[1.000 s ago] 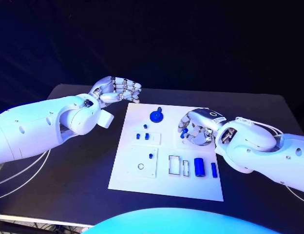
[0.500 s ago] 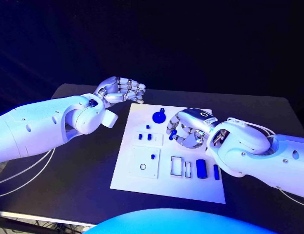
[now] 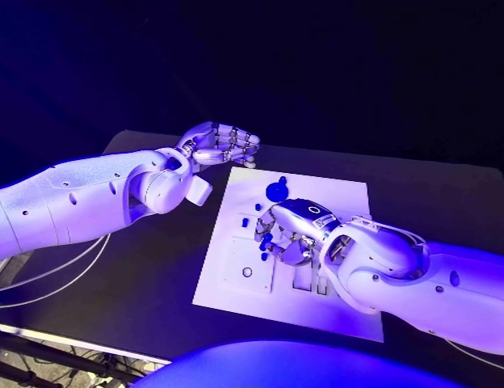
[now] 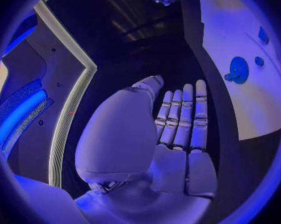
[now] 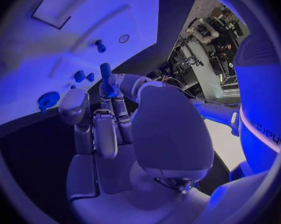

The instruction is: Assemble the parts on the task board

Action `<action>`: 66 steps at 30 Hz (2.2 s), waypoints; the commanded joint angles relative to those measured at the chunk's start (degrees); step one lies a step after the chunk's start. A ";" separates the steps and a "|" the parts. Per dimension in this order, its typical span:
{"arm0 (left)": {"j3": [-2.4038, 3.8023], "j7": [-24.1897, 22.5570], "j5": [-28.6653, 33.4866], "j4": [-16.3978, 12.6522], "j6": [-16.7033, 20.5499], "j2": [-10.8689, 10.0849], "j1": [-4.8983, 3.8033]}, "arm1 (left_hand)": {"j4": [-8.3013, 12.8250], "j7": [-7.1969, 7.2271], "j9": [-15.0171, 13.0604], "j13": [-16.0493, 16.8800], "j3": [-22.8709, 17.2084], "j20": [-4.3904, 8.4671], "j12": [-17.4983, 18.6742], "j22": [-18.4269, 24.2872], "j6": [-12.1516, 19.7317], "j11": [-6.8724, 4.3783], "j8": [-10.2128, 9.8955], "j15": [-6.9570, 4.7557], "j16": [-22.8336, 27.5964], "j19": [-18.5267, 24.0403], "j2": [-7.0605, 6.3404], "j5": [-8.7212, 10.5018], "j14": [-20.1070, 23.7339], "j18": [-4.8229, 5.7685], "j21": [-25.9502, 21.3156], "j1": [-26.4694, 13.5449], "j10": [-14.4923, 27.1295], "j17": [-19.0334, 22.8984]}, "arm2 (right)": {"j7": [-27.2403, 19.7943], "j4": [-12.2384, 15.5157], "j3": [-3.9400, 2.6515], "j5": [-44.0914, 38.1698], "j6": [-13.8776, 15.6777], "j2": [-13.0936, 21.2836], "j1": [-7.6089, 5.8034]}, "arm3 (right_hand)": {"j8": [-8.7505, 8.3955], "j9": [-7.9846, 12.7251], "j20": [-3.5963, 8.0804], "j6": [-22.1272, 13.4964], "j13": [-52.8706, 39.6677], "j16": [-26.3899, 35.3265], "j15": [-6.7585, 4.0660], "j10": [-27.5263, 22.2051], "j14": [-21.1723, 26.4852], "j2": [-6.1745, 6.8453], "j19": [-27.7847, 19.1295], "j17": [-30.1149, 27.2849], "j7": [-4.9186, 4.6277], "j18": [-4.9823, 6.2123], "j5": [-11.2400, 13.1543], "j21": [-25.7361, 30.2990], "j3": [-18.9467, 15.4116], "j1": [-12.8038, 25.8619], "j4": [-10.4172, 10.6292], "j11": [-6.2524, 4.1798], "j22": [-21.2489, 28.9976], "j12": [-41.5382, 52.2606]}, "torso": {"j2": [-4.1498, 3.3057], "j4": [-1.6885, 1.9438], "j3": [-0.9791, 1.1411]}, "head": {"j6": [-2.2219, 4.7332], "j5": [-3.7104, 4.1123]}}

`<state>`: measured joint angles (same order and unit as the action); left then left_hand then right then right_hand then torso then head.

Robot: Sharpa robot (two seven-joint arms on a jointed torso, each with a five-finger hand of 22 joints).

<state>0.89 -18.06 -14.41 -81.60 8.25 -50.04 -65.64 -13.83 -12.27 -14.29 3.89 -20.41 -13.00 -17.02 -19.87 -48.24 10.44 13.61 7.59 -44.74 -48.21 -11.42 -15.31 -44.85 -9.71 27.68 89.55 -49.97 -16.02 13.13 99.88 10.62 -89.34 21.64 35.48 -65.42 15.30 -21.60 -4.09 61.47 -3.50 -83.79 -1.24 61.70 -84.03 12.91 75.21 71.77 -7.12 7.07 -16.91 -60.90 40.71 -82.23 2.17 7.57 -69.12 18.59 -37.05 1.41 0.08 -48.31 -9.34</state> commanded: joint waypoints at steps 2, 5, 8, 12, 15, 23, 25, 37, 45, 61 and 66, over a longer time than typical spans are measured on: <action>0.04 -0.22 0.59 0.01 -1.10 0.42 -0.03 | -0.15 -0.90 0.03 0.01 -0.30 0.13 -0.36 -0.10 -0.24 0.00 0.25 -0.08 0.10 0.11 0.24 0.02 -0.30 -0.36 0.22 -0.20 -0.03 0.06 | -1.79 -0.67 0.02 -1.37 0.11 -1.49 1.44 | 0.26 -0.08 0.09 0.45 -2.36 -0.34 -0.51 8.74 -2.56 -0.59 0.08 0.02 0.00 -0.30 -0.17 -0.08 -0.03 -0.18 -0.40 -4.80 -0.02 2.30 | -0.02 0.08 0.00 | -0.43 -1.21; 0.04 -0.23 0.60 0.18 -1.14 0.69 -0.03 | -0.15 -0.90 0.03 0.01 -0.30 0.13 -0.36 -0.10 -0.24 0.00 0.25 -0.08 0.10 0.11 0.24 0.02 -0.30 -0.36 0.22 -0.20 -0.03 0.06 | -2.02 -1.31 0.08 -1.39 -0.13 -2.42 2.23 | 0.27 -0.09 0.10 0.45 -2.36 -0.32 -0.51 8.76 -2.55 -0.60 0.06 -0.04 0.00 -0.29 -0.17 -0.06 0.00 -0.17 -0.45 -4.80 -0.01 2.28 | 0.00 0.05 0.01 | -0.65 -1.58; 0.04 -0.23 0.60 0.31 -1.17 0.92 -0.04 | -0.15 -0.90 0.03 0.01 -0.30 0.13 -0.36 -0.10 -0.24 0.00 0.25 -0.08 0.10 0.11 0.24 0.02 -0.30 -0.36 0.22 -0.20 -0.03 0.06 | -2.14 -1.87 0.15 -1.40 -0.38 -3.07 2.81 | 0.27 -0.09 0.10 0.45 -2.36 -0.32 -0.51 8.76 -2.55 -0.60 0.06 -0.04 0.00 -0.29 -0.17 -0.06 0.00 -0.17 -0.45 -4.80 -0.01 2.28 | 0.00 -0.03 0.00 | -0.89 -2.00; 0.04 -0.22 0.61 0.40 -1.23 1.13 -0.04 | -0.15 -0.90 0.03 0.01 -0.30 0.13 -0.36 -0.10 -0.24 0.00 0.25 -0.08 0.10 0.11 0.24 0.02 -0.30 -0.36 0.22 -0.20 -0.03 0.06 | -2.28 -2.44 0.23 -1.41 -0.58 -3.64 3.43 | 0.27 -0.09 0.10 0.45 -2.36 -0.32 -0.51 8.76 -2.55 -0.60 0.06 -0.04 0.00 -0.29 -0.17 -0.06 0.00 -0.17 -0.45 -4.80 -0.01 2.28 | -0.04 -0.01 0.03 | -1.25 -2.35; 0.04 -0.20 0.61 0.44 -1.26 1.20 -0.04 | -0.20 -0.90 0.04 0.01 -0.35 0.13 -0.38 -0.12 -0.22 0.00 0.26 -0.08 0.08 0.12 0.24 0.03 -0.32 -0.36 0.23 -0.29 -0.04 0.06 | -2.39 -2.67 0.27 -1.42 -0.58 -3.94 3.84 | 0.27 -0.09 0.10 0.45 -2.36 -0.32 -0.51 8.76 -2.55 -0.60 0.06 -0.04 0.00 -0.29 -0.17 -0.06 0.00 -0.17 -0.45 -4.80 -0.01 2.28 | -0.03 0.00 0.09 | -1.42 -2.50; 0.04 -0.16 0.61 0.52 -1.33 1.29 -0.04 | -0.20 -0.90 0.04 0.01 -0.35 0.13 -0.38 -0.12 -0.22 0.00 0.26 -0.08 0.08 0.12 0.24 0.03 -0.32 -0.36 0.23 -0.29 -0.04 0.06 | -2.55 -3.14 0.33 -1.44 -0.84 -4.52 4.58 | 0.26 -0.10 0.12 0.46 -2.37 -0.30 -0.52 8.79 -2.54 -0.63 0.02 -0.12 -0.02 -0.28 -0.17 0.00 0.06 -0.08 -0.55 -4.80 0.01 2.23 | -0.01 0.00 0.03 | -1.69 -2.89; 0.04 -0.15 0.61 0.53 -1.35 1.29 -0.04 | -0.20 -0.90 0.04 0.01 -0.35 0.13 -0.38 -0.12 -0.22 0.00 0.26 -0.08 0.08 0.12 0.24 0.03 -0.32 -0.36 0.23 -0.29 -0.04 0.06 | -2.55 -3.29 0.35 -1.44 -0.94 -4.59 4.67 | 0.26 -0.10 0.12 0.46 -2.37 -0.30 -0.52 8.79 -2.54 -0.63 0.02 -0.12 -0.02 -0.28 -0.17 0.00 0.06 -0.08 -0.55 -4.80 0.01 2.23 | 0.00 -0.01 0.03 | -1.69 -2.96; 0.04 -0.01 0.51 0.58 -1.42 1.33 -0.04 | -0.20 -0.90 0.04 0.01 -0.35 0.13 -0.38 -0.12 -0.22 0.00 0.26 -0.08 0.08 0.12 0.24 0.03 -0.32 -0.36 0.23 -0.29 -0.04 0.06 | -2.51 -3.87 0.45 -1.45 -1.57 -4.77 4.96 | 0.26 -0.10 0.12 0.46 -2.37 -0.30 -0.52 8.79 -2.54 -0.63 0.02 -0.12 -0.02 -0.28 -0.17 0.00 0.06 -0.08 -0.55 -4.80 0.01 2.23 | 0.02 -0.01 -0.02 | -1.69 -3.09; 0.04 0.06 0.48 0.57 -1.45 1.27 -0.04 | -0.24 -0.91 0.07 0.01 -0.44 0.13 -0.41 -0.16 -0.14 0.00 0.26 -0.09 0.05 0.14 0.21 0.03 -0.33 -0.37 0.25 -0.39 -0.04 0.07 | -2.51 -4.08 0.54 -1.43 -2.15 -4.79 5.05 | 0.26 -0.11 0.13 0.45 -2.38 -0.30 -0.52 8.81 -2.54 -0.65 -0.01 -0.10 -0.03 -0.27 -0.17 0.03 0.10 0.00 -0.63 -4.79 0.01 2.18 | -0.01 0.02 0.00 | -1.69 -3.18; 0.04 0.18 0.43 0.60 -1.48 1.26 -0.05 | -0.24 -0.91 0.07 0.01 -0.44 0.13 -0.41 -0.16 -0.14 0.00 0.26 -0.09 0.05 0.14 0.21 0.03 -0.33 -0.37 0.25 -0.39 -0.04 0.07 | -2.43 -4.38 0.64 -1.43 -2.50 -5.02 5.25 | 0.25 -0.11 0.14 0.44 -2.38 -0.32 -0.52 8.83 -2.55 -0.68 0.00 -0.05 -0.04 -0.28 -0.16 -0.02 0.13 0.07 -0.67 -4.79 -0.04 2.14 | -0.02 -0.06 0.04 | -1.69 -3.39; 0.04 0.20 0.42 0.60 -1.49 1.25 -0.06 | -0.24 -0.91 0.07 0.01 -0.44 0.13 -0.41 -0.16 -0.14 0.00 0.26 -0.09 0.05 0.14 0.21 0.03 -0.33 -0.37 0.25 -0.39 -0.04 0.07 | -2.41 -4.12 0.66 -1.51 -2.39 -4.92 5.28 | 0.24 -0.11 0.14 0.42 -2.39 -0.33 -0.51 8.83 -2.55 -0.71 0.04 -0.02 -0.05 -0.31 -0.16 -0.14 0.16 0.14 -0.73 -4.78 -0.14 2.09 | 0.02 -0.03 0.05 | -1.69 -3.45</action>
<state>0.88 -17.63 -14.18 -80.92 7.64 -48.88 -65.65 -13.99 -12.27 -14.29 3.89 -20.57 -13.00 -17.26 -19.97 -48.24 10.44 13.61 7.59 -44.74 -48.21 -11.42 -15.31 -44.85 -9.71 27.67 89.56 -49.97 -16.04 10.93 95.69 11.08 -90.30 20.84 30.54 -60.39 15.29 -21.63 -4.10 61.47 -3.51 -83.79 -1.24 61.71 -84.03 12.87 75.20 71.70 -7.12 7.07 -16.85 -60.89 40.78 -82.28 1.81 7.58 -69.22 18.59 -37.06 1.37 0.12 -50.01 -12.73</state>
